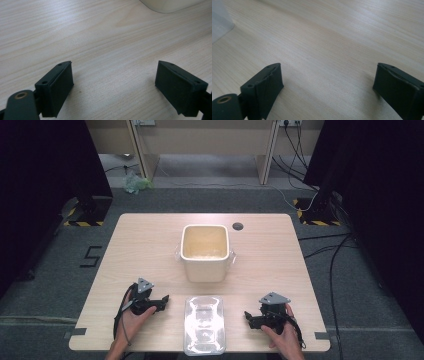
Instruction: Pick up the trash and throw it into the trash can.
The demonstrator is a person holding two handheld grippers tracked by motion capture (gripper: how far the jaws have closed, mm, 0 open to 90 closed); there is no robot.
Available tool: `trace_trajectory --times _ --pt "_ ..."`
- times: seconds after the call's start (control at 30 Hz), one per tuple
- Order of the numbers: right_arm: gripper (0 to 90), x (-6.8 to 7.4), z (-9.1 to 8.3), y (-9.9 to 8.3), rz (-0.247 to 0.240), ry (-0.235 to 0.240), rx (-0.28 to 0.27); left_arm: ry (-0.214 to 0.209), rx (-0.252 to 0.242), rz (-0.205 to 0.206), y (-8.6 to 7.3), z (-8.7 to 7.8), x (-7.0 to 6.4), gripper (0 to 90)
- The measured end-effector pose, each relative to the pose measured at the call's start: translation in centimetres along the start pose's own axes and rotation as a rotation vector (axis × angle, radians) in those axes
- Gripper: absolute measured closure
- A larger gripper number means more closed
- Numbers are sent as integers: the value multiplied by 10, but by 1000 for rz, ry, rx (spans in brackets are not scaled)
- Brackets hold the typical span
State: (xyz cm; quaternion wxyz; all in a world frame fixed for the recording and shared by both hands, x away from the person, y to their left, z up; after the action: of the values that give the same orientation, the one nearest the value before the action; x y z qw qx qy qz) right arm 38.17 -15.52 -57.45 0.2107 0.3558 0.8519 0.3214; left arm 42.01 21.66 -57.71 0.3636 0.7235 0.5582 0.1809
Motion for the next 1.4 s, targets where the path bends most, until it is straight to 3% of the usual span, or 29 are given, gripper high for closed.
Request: trace_trajectory --times 0.13,0.23,0.43,0.63,0.73,0.9,1.2,1.4 --pt "74 1 -1 0 17 -10 1 -11 -1 -8 0 0 0 142" --pt "155 4 -3 0 7 -12 -13 -10 0 -1 -1 -1 -1 145" --pt "156 10 -11 5 20 11 -45 -38 4 -5 -6 -7 -7 150" --pt "166 23 -31 25 6 61 -148 -123 10 -44 -9 -24 -32 155" --pt "171 33 -40 33 3 89 -177 -171 27 -38 -13 -30 -48 156" --pt "183 51 -51 46 14 143 -214 -195 38 -9 -17 -38 -64 156" --pt "191 78 -55 59 32 205 -239 -213 39 3 -26 -49 -79 156" --pt "202 91 -40 61 32 245 -200 -237 49 3 -26 -48 -90 157"
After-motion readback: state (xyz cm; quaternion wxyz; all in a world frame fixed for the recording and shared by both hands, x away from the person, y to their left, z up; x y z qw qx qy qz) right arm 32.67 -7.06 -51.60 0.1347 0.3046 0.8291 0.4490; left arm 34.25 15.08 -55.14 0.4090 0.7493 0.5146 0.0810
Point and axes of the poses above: each handheld gripper's, and its own axes: z roughly forward along the jaws, y roughly out of its top, x roughly to its left, the point moved 8 cm from there along z, roughly forward along the jaws, and after that the axes turned 10 degrees about -z, right-handed, at the moved point
